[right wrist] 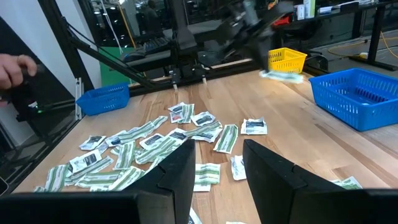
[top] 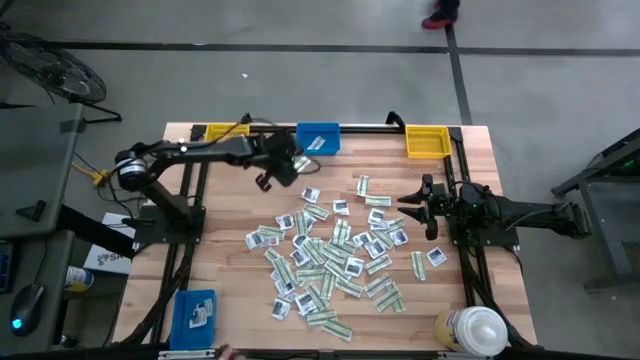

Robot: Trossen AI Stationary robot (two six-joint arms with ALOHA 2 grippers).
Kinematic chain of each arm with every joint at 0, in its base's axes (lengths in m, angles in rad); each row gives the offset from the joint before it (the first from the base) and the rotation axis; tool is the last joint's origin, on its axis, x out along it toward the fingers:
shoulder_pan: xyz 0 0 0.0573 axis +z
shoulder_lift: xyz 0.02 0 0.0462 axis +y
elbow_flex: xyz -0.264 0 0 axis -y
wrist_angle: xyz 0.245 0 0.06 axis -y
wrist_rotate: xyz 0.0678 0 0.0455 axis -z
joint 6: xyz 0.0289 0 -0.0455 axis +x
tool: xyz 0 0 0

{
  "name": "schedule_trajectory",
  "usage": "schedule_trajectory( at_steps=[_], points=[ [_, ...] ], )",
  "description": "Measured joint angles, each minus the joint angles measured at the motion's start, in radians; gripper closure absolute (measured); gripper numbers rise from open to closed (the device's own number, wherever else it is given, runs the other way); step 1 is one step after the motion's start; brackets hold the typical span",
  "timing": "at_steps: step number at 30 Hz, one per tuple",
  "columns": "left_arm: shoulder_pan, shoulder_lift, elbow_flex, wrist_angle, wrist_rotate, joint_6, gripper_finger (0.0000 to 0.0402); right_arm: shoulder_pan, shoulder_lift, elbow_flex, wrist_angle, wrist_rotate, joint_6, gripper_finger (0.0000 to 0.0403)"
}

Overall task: Pick & Place First Aid Supplies
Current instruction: Put the green bandage pack into the top blue bin

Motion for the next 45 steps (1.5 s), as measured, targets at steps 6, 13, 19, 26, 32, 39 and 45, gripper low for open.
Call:
schedule_trajectory(
  at_steps=[6, 13, 19, 26, 32, 39, 45],
  points=[
    [0.079, 0.137, 0.195, -0.001, 0.011, 0.095, 0.0401, 0.000, 0.000, 0.000, 0.000, 0.000, 0.000, 0.0274],
    [0.144, 0.304, 0.391, -0.035, 0.018, 0.101, 0.0401, 0.000, 0.000, 0.000, 0.000, 0.000, 0.000, 0.0274],
    [0.167, 0.393, 0.462, -0.044, 0.041, 0.101, 0.0401, 0.000, 0.000, 0.000, -0.001, 0.001, 0.000, 0.0274],
    [0.186, 0.438, 0.467, -0.057, 0.041, 0.099, 0.0401, 0.000, 0.000, 0.000, 0.000, 0.000, 0.000, 0.0274],
    [0.186, 0.443, 0.467, -0.049, 0.038, 0.097, 0.0401, 0.000, 0.000, 0.000, 0.000, 0.000, 0.000, 0.0274],
    [0.186, 0.443, 0.467, -0.044, 0.069, 0.056, 0.0373, 0.000, 0.000, 0.000, 0.000, 0.000, 0.000, 0.0274],
    [0.185, 0.443, 0.459, -0.026, 0.041, 0.027, 0.0301, 0.000, 0.000, 0.000, 0.000, 0.000, 0.000, 0.0274]
  ],
)
